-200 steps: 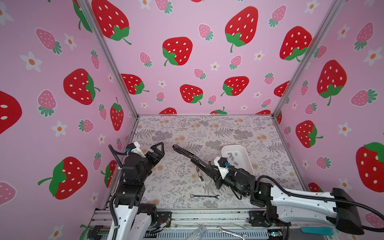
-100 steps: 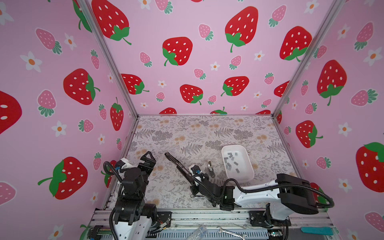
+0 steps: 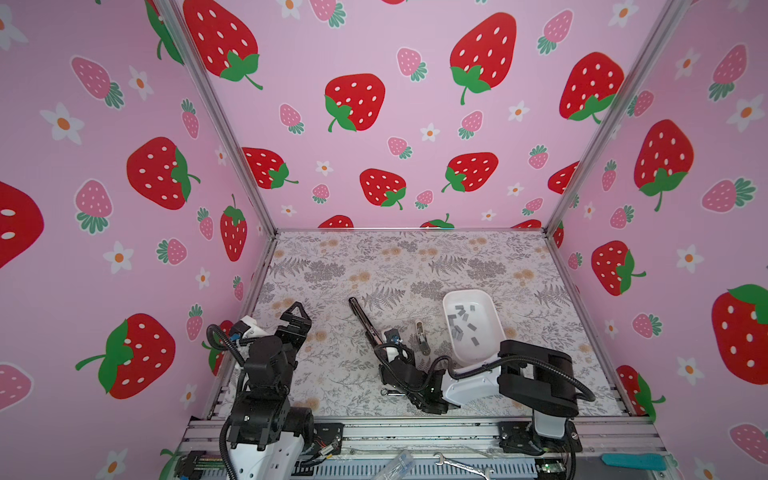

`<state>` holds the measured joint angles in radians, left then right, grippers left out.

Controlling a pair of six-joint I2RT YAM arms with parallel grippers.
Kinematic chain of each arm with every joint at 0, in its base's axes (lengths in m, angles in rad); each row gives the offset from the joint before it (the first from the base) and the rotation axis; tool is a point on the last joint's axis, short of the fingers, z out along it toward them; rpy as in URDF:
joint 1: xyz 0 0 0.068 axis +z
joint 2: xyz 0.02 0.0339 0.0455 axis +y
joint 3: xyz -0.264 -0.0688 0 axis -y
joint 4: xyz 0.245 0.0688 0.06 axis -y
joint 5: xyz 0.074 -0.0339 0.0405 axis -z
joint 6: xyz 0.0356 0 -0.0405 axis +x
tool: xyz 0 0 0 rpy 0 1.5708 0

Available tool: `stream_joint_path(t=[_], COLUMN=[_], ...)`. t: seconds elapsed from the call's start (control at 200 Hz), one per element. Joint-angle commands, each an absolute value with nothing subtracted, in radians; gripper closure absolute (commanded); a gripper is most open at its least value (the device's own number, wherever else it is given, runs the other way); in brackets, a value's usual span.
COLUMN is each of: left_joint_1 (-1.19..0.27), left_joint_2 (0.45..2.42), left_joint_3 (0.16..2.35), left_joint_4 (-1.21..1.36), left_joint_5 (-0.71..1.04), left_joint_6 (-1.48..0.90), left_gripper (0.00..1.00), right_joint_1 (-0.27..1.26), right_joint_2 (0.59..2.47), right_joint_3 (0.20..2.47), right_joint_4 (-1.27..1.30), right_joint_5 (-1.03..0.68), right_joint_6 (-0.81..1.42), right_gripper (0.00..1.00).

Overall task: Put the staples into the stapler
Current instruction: 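Set the open black stapler flat on the table with the right gripper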

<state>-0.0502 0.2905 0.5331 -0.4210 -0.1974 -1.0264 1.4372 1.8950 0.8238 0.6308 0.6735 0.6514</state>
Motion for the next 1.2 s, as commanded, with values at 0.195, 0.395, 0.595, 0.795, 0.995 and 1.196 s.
stream_joint_path(t=[0.195,0.395,0.595,0.795,0.995,1.196], left_joint_1=[-0.046,-0.045,-0.046,-0.046,-0.045,-0.046], left_joint_2=[0.294,0.296,0.305,0.302,0.301,0.310], left_joint_3=[0.527,0.526,0.524,0.520,0.523,0.512], left_joint_4=[-0.388,-0.385,-0.380,-0.379,-0.378,-0.336], left_joint_5=[-0.208,-0.208,-0.202,-0.202,-0.199,-0.150], left_joint_6=[-1.033,-1.031,-1.037,-1.037,-1.033,-0.999], left_gripper=[0.01,0.01,0.01,0.01,0.01,0.01], right_joint_1=[1.431,1.438,1.444,1.450,1.452,1.457], right_joint_2=[1.962,1.982,1.988,1.989,1.963,1.780], right_joint_3=[0.864,0.821,0.824,0.828,0.816,0.768], right_joint_4=[0.732,0.799,0.785,0.784,0.787,0.745], right_joint_5=[0.733,0.741,0.740,0.716,0.704,0.698], right_joint_6=[0.742,0.781,0.787,0.777,0.767,0.715], right_gripper=[1.00,1.00,0.83,0.70,0.68,0.60])
